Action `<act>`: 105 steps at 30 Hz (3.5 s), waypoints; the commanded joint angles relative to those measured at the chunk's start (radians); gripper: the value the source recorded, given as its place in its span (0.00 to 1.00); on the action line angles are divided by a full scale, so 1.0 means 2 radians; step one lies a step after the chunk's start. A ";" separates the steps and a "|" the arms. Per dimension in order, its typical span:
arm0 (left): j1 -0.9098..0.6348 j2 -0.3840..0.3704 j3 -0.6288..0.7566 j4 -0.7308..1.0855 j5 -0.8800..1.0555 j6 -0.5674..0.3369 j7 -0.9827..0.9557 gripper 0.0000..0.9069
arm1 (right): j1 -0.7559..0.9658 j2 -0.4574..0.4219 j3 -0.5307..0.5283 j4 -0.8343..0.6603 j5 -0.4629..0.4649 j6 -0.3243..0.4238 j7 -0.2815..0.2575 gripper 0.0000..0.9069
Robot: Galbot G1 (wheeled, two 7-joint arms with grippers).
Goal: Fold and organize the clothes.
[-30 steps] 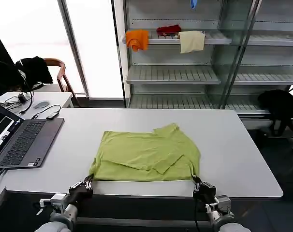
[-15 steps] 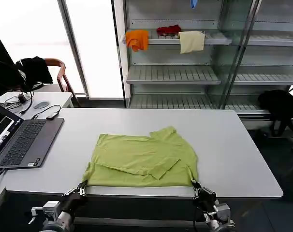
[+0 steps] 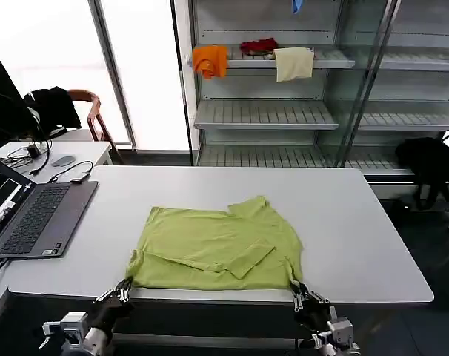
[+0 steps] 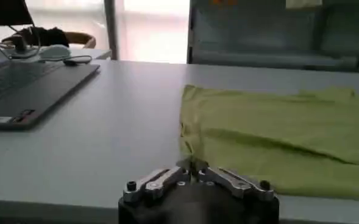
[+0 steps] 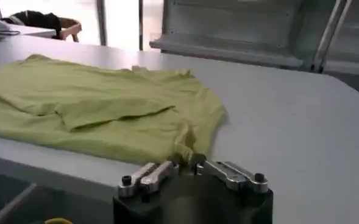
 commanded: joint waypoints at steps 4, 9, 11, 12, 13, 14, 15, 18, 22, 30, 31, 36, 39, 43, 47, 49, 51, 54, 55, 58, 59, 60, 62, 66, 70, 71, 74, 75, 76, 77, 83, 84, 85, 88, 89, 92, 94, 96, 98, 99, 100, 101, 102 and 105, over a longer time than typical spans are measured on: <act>-0.008 0.000 -0.032 -0.043 -0.016 0.001 0.001 1.00 | 0.072 0.005 0.044 0.034 0.026 -0.033 -0.012 1.00; -0.053 0.006 -0.051 -0.039 -0.022 0.005 0.016 1.00 | 0.170 0.009 0.005 -0.022 0.026 -0.066 0.002 1.00; -0.083 0.017 -0.045 -0.020 -0.025 0.005 0.033 1.00 | 0.219 0.008 -0.023 -0.059 0.038 -0.068 0.010 1.00; -0.100 0.021 -0.042 -0.010 -0.027 0.009 0.038 1.00 | 0.240 0.008 -0.036 -0.083 0.042 -0.069 0.018 1.00; -0.125 0.026 -0.032 0.008 -0.026 0.019 0.050 1.00 | 0.267 0.009 -0.049 -0.110 0.047 -0.069 0.023 1.00; -0.145 0.030 -0.023 0.018 -0.027 0.026 0.055 1.00 | 0.291 0.011 -0.059 -0.142 0.053 -0.069 0.025 1.00; -0.155 0.033 -0.016 0.033 -0.027 0.025 0.056 1.00 | 0.314 0.014 -0.071 -0.167 0.057 -0.069 0.030 1.00; -0.211 0.045 0.014 0.076 -0.028 0.027 0.064 1.00 | 0.370 0.031 -0.087 -0.231 0.063 -0.069 0.033 1.00; -0.281 0.067 0.062 0.161 -0.018 0.028 0.062 1.00 | 0.419 0.056 -0.094 -0.310 0.058 -0.068 0.031 1.00; -0.383 0.081 0.108 0.293 0.004 0.028 0.080 1.00 | 0.473 0.092 -0.080 -0.423 0.025 -0.066 0.019 1.00; -0.389 0.080 0.111 0.305 0.010 0.028 0.086 1.00 | 0.479 0.095 -0.078 -0.432 0.019 -0.066 0.018 1.00; -0.413 0.077 0.126 0.351 0.024 0.027 0.104 1.00 | 0.498 0.105 -0.070 -0.472 0.004 -0.066 0.011 1.00; -0.428 0.074 0.133 0.378 0.038 0.027 0.105 1.00 | 0.506 0.111 -0.065 -0.489 0.001 -0.065 0.012 1.00; -0.440 0.070 0.134 0.405 0.051 0.027 0.107 1.00 | 0.514 0.119 -0.057 -0.504 0.001 -0.065 0.015 1.00; -0.444 0.070 0.131 0.421 0.052 0.027 0.109 1.00 | 0.519 0.124 -0.055 -0.515 -0.005 -0.065 0.016 1.00; -0.445 0.070 0.130 0.424 0.053 0.027 0.111 1.00 | 0.519 0.126 -0.054 -0.520 -0.009 -0.065 0.016 1.00; -0.446 0.070 0.130 0.429 0.054 0.026 0.110 1.00 | 0.519 0.127 -0.054 -0.524 -0.010 -0.065 0.017 1.00; -0.446 0.069 0.129 0.434 0.056 0.026 0.110 1.00 | 0.519 0.127 -0.050 -0.527 -0.011 -0.064 0.017 1.00; -0.446 0.067 0.127 0.435 0.056 0.026 0.110 0.98 | 0.519 0.126 -0.050 -0.527 -0.011 -0.064 0.017 1.00; -0.447 0.066 0.124 0.441 0.056 0.026 0.110 0.90 | 0.519 0.123 -0.052 -0.529 -0.011 -0.064 0.017 1.00; -0.447 0.066 0.123 0.444 0.056 0.026 0.110 0.84 | 0.519 0.122 -0.053 -0.530 -0.012 -0.065 0.016 1.00; -0.448 0.066 0.122 0.446 0.055 0.026 0.110 0.83 | 0.519 0.122 -0.054 -0.530 -0.013 -0.064 0.016 1.00; -0.449 0.068 0.122 0.446 0.053 0.026 0.110 0.76 | 0.519 0.120 -0.055 -0.533 -0.015 -0.064 0.014 1.00; -0.450 0.069 0.121 0.447 0.050 0.026 0.110 0.62 | 0.518 0.119 -0.056 -0.536 -0.018 -0.064 0.013 0.76; -0.450 0.067 0.120 0.449 0.050 0.026 0.111 0.23 | 0.514 0.119 -0.059 -0.527 -0.018 -0.064 0.010 0.08; -0.450 0.066 0.120 0.448 0.050 0.026 0.111 0.13 | 0.513 0.117 -0.062 -0.525 -0.017 -0.064 0.009 0.03; -0.450 0.065 0.122 0.445 0.050 0.026 0.111 0.02 | 0.510 0.115 -0.066 -0.516 -0.016 -0.064 0.008 0.00; -0.450 0.065 0.122 0.444 0.051 0.026 0.112 0.01 | 0.510 0.114 -0.066 -0.515 -0.016 -0.064 0.009 0.00; -0.450 0.064 0.123 0.443 0.051 0.026 0.112 0.01 | 0.508 0.113 -0.068 -0.511 -0.014 -0.064 0.008 0.00; -0.450 0.064 0.123 0.443 0.051 0.026 0.112 0.01 | 0.507 0.111 -0.070 -0.506 -0.014 -0.064 0.007 0.00; -0.448 0.061 0.125 0.435 0.052 0.026 0.113 0.01 | 0.500 0.106 -0.079 -0.483 -0.008 -0.064 0.005 0.00; -0.448 0.061 0.126 0.434 0.052 0.026 0.113 0.01 | 0.498 0.105 -0.081 -0.480 -0.006 -0.064 0.005 0.00; -0.448 0.061 0.126 0.432 0.052 0.026 0.113 0.01 | 0.498 0.104 -0.081 -0.477 -0.005 -0.064 0.005 0.00; -0.448 0.060 0.127 0.425 0.051 0.026 0.112 0.01 | 0.491 0.100 -0.086 -0.460 0.004 -0.064 0.005 0.00; -0.448 0.060 0.127 0.422 0.051 0.026 0.112 0.01 | 0.490 0.099 -0.086 -0.458 0.007 -0.064 0.006 0.00; -0.446 0.061 0.127 0.415 0.050 0.026 0.111 0.01 | 0.482 0.093 -0.089 -0.435 0.027 -0.064 0.010 0.00; -0.444 0.060 0.124 0.405 0.045 0.026 0.109 0.01 | 0.477 0.088 -0.092 -0.419 0.039 -0.065 0.014 0.00; -0.440 0.063 0.121 0.389 0.036 0.026 0.107 0.01 | 0.470 0.083 -0.096 -0.403 0.046 -0.065 0.018 0.00; -0.435 0.066 0.117 0.376 0.027 0.026 0.105 0.01 | 0.460 0.077 -0.099 -0.386 0.051 -0.065 0.020 0.00; -0.432 0.068 0.116 0.369 0.024 0.026 0.105 0.01 | 0.454 0.074 -0.100 -0.376 0.051 -0.065 0.020 0.00; -0.428 0.070 0.114 0.363 0.021 0.026 0.105 0.01 | 0.445 0.070 -0.101 -0.363 0.054 -0.065 0.021 0.00; -0.423 0.073 0.112 0.357 0.019 0.026 0.105 0.01 | 0.437 0.068 -0.100 -0.353 0.054 -0.065 0.020 0.00; -0.417 0.075 0.109 0.349 0.014 0.026 0.105 0.01 | 0.428 0.065 -0.099 -0.340 0.053 -0.065 0.020 0.00; -0.399 0.081 0.099 0.331 0.005 0.026 0.107 0.01 | 0.398 0.061 -0.093 -0.304 0.053 -0.066 0.015 0.00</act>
